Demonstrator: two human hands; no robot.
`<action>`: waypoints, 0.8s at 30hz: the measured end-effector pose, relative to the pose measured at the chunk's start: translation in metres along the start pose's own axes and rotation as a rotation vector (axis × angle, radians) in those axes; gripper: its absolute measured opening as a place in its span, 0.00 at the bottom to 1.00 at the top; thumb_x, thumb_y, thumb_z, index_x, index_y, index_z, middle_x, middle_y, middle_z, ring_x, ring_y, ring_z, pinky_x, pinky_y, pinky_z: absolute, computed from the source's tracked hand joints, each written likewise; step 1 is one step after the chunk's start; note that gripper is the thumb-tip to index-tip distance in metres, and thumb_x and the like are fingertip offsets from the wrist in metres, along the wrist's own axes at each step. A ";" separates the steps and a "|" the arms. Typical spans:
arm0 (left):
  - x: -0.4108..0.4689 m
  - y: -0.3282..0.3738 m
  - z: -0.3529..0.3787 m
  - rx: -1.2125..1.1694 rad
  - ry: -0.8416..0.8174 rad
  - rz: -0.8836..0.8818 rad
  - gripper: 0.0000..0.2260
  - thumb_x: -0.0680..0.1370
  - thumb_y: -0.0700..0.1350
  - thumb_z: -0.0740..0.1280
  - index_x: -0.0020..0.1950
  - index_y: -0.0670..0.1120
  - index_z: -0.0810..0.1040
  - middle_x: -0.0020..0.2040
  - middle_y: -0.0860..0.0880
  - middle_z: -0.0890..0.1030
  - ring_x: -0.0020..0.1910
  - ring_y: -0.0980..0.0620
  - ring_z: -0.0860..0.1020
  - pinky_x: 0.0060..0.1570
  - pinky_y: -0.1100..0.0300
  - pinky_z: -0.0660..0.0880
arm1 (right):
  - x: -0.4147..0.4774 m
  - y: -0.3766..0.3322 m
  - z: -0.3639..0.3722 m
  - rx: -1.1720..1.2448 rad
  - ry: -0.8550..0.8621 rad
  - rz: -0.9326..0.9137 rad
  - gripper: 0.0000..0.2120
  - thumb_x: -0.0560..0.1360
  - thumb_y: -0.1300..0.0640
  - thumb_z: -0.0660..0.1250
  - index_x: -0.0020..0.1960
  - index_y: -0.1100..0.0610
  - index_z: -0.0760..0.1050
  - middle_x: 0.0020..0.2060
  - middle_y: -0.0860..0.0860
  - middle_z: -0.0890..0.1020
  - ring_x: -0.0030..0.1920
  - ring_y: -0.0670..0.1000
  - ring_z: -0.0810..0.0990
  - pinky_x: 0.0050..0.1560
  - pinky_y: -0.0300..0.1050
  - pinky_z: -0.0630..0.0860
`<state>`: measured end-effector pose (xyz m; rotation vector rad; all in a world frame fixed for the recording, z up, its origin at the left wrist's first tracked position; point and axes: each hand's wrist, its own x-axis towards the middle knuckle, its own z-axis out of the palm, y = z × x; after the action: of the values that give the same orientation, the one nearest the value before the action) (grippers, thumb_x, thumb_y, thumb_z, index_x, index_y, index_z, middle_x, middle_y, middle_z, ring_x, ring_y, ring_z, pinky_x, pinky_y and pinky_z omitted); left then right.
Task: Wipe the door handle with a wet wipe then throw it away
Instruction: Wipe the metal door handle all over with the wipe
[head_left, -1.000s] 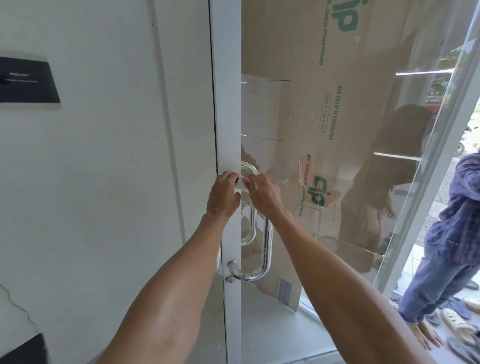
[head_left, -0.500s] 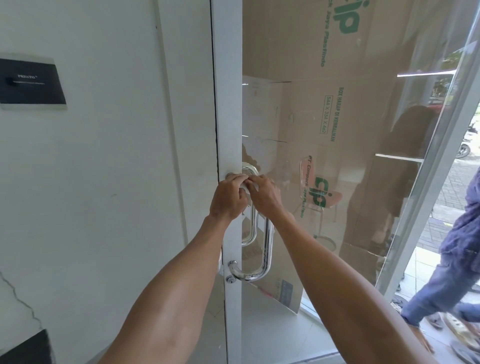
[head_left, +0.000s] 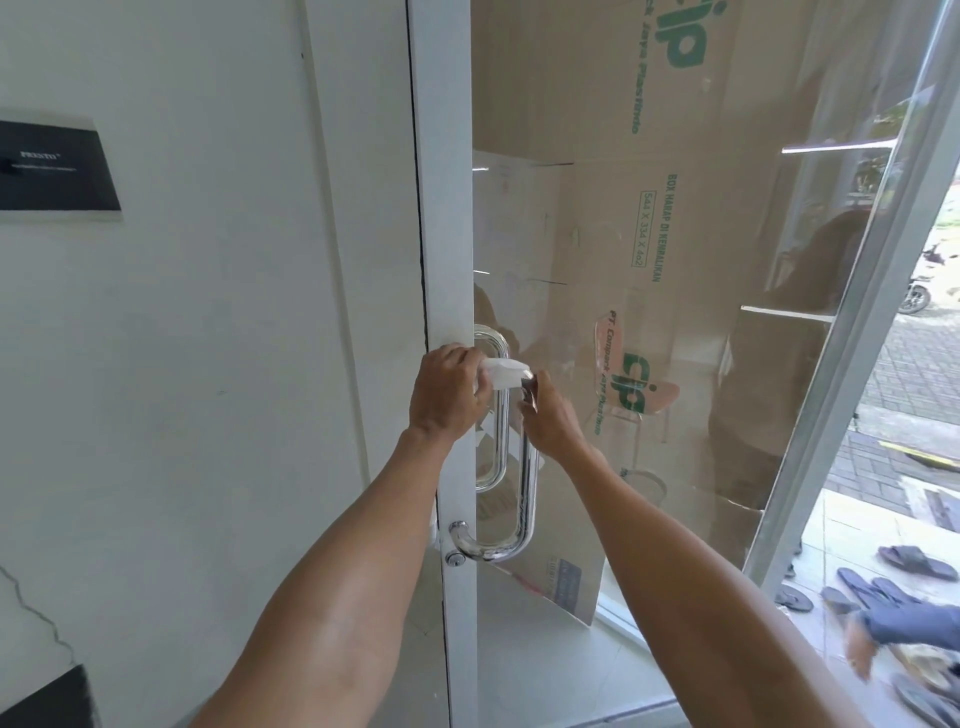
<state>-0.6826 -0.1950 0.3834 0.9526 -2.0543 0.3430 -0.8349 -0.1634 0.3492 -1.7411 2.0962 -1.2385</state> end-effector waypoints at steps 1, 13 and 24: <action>0.000 -0.001 0.001 0.037 0.000 -0.017 0.09 0.76 0.43 0.62 0.50 0.40 0.79 0.49 0.43 0.83 0.51 0.45 0.79 0.55 0.53 0.73 | 0.001 0.000 -0.001 -0.014 -0.010 0.007 0.11 0.79 0.64 0.61 0.61 0.60 0.66 0.53 0.57 0.80 0.49 0.61 0.80 0.44 0.53 0.75; -0.006 0.018 0.018 0.079 -0.095 0.055 0.24 0.72 0.36 0.62 0.69 0.42 0.69 0.63 0.44 0.77 0.66 0.45 0.72 0.67 0.53 0.67 | 0.008 0.000 0.003 -0.009 -0.012 0.047 0.08 0.78 0.63 0.61 0.57 0.61 0.69 0.48 0.55 0.80 0.46 0.59 0.77 0.43 0.48 0.70; -0.002 -0.002 0.016 -0.028 -0.189 -0.133 0.34 0.70 0.38 0.68 0.74 0.39 0.59 0.72 0.40 0.66 0.73 0.42 0.62 0.74 0.53 0.59 | 0.010 0.000 0.003 -0.048 -0.024 0.034 0.09 0.78 0.63 0.59 0.58 0.62 0.67 0.49 0.62 0.79 0.47 0.64 0.78 0.46 0.58 0.75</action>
<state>-0.6895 -0.2045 0.3719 1.1344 -2.1449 0.1582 -0.8363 -0.1733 0.3511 -1.7232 2.1499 -1.1623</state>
